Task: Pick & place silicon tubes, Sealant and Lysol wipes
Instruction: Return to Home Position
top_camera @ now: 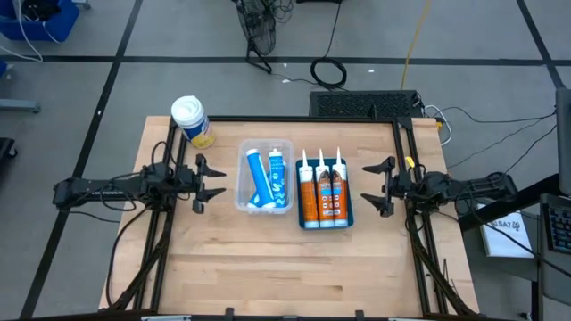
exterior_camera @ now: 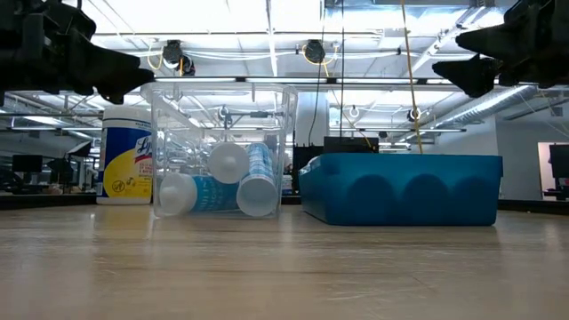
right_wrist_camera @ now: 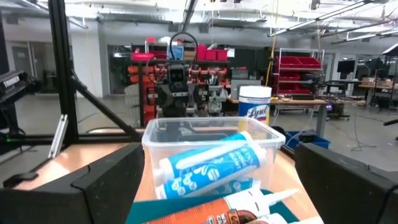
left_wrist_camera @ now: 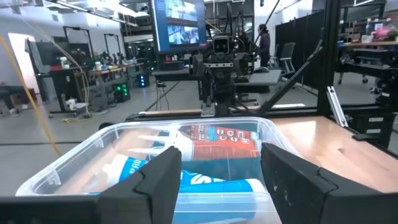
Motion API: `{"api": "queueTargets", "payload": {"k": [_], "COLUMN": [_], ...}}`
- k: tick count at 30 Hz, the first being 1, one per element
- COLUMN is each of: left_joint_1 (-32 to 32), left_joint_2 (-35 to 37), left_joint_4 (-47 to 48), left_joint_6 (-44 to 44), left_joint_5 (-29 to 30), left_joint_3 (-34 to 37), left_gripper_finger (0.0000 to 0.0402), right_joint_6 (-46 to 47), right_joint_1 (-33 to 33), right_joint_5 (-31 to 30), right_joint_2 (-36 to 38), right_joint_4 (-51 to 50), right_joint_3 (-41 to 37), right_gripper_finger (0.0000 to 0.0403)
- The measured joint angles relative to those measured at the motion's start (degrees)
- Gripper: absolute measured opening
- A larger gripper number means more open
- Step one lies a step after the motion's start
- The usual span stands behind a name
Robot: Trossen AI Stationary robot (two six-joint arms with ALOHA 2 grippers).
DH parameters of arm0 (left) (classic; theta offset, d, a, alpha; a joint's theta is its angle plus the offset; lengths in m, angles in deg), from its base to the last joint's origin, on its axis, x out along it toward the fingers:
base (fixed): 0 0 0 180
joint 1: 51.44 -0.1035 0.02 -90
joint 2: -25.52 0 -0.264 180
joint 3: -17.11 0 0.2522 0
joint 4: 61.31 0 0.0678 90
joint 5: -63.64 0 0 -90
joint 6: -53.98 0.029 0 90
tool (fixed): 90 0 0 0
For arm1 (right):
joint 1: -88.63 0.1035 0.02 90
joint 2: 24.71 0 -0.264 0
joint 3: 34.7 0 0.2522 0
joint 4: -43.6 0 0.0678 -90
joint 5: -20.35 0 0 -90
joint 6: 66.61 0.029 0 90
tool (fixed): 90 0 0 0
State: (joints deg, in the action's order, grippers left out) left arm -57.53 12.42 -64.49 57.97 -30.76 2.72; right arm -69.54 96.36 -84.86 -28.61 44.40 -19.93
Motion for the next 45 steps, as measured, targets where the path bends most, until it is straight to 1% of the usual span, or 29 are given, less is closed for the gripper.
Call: {"api": "queueTargets", "payload": {"k": [8,17,22,25,27,31,39,45], "left_joint_1": [0.0,0.0,0.0,0.0,0.0,0.0,0.0,0.0], "left_joint_2": [0.0,0.0,0.0,0.0,0.0,0.0,0.0,0.0], "left_joint_4": [0.7,2.2,2.1,2.1,2.1,2.1,2.1,2.1], "left_joint_6": [-0.1,0.1,0.7,5.2,6.4,5.8,5.8,5.8], "left_joint_5": [0.0,0.0,0.1,0.1,0.1,0.1,0.1,0.1], "left_joint_3": [0.0,0.0,0.0,-0.1,-0.1,-0.1,-0.1,-0.1], "left_gripper_finger": [0.0234,0.0224,0.0227,0.0232,0.0235,0.0235,0.0224,0.0230], "right_joint_6": [-2.3,-2.1,1.6,2.2,2.2,2.2,2.2,2.2], "right_joint_1": [0.6,0.6,0.6,0.6,0.6,0.6,0.6,0.6], "right_joint_5": [0.4,0.4,0.4,0.4,0.4,0.3,0.3,0.3], "right_joint_2": [3.2,3.7,2.9,2.6,2.5,2.5,2.5,2.5], "right_joint_4": [-3.3,-10.3,-10.8,-10.6,-10.0,-9.0,-9.0,-8.9], "right_joint_3": [-0.1,-0.2,-0.2,-0.2,-0.2,-0.2,-0.2,-0.2], "right_gripper_finger": [0.0391,0.0391,0.0391,0.0391,0.0391,0.0391,0.0391,0.0391]}}
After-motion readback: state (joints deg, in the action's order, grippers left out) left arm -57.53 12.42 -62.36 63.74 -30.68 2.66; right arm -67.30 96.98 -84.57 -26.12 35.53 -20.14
